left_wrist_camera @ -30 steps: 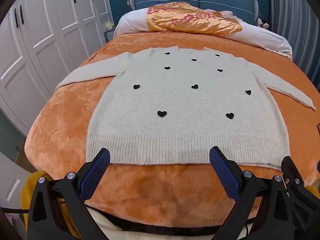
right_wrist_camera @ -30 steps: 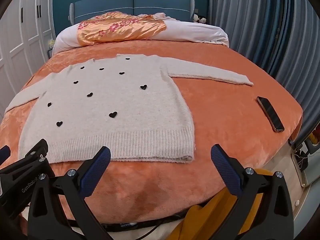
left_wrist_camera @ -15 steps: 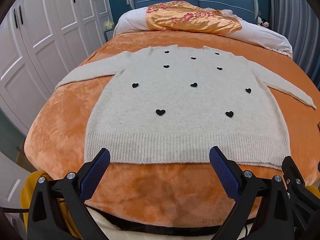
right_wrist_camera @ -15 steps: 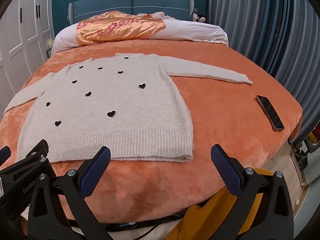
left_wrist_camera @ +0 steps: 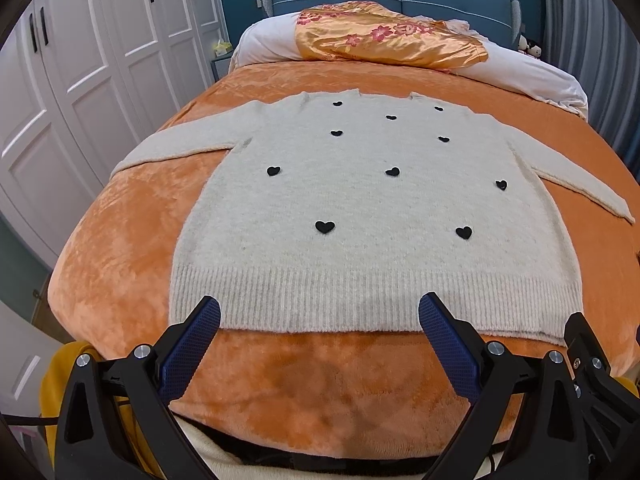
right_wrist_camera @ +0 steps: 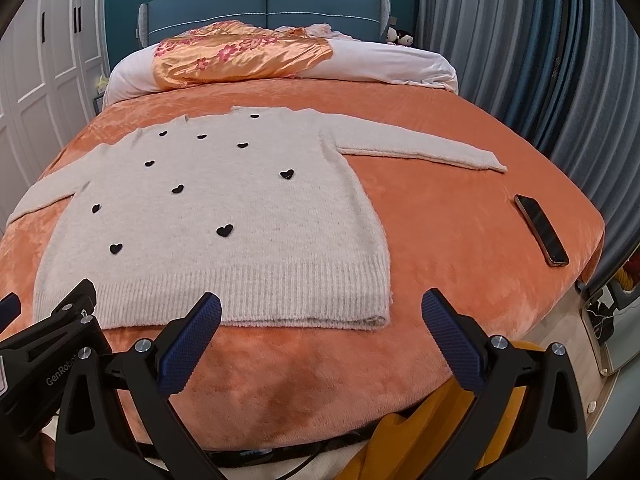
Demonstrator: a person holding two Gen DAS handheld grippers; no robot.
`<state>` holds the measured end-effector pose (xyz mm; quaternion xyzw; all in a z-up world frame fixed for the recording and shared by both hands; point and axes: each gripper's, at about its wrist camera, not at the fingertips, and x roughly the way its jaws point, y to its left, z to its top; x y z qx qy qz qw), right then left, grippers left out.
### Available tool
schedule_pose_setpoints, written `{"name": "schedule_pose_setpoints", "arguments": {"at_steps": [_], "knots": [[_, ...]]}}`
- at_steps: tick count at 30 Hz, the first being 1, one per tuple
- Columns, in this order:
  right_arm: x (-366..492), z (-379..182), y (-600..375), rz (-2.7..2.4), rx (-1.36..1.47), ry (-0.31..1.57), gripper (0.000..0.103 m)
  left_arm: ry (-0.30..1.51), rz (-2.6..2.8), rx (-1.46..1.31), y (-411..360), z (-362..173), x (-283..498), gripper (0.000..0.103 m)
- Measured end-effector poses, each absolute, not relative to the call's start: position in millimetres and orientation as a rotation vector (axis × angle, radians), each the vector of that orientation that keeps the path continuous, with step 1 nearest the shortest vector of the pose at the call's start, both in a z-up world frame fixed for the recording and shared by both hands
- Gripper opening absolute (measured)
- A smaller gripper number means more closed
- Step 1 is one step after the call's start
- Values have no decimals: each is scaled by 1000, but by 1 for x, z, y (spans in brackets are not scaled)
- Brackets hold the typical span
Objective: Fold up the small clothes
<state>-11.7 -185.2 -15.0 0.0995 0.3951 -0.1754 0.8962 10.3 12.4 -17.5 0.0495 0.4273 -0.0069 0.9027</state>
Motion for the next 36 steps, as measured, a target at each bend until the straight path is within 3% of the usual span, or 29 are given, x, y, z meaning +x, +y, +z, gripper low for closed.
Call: {"name": "schedule_pose_setpoints", "arguments": {"at_steps": [36], "knots": [[-7,-16,-182,-362,209,826,98,891,-11,97,15,-22,14,97]]}}
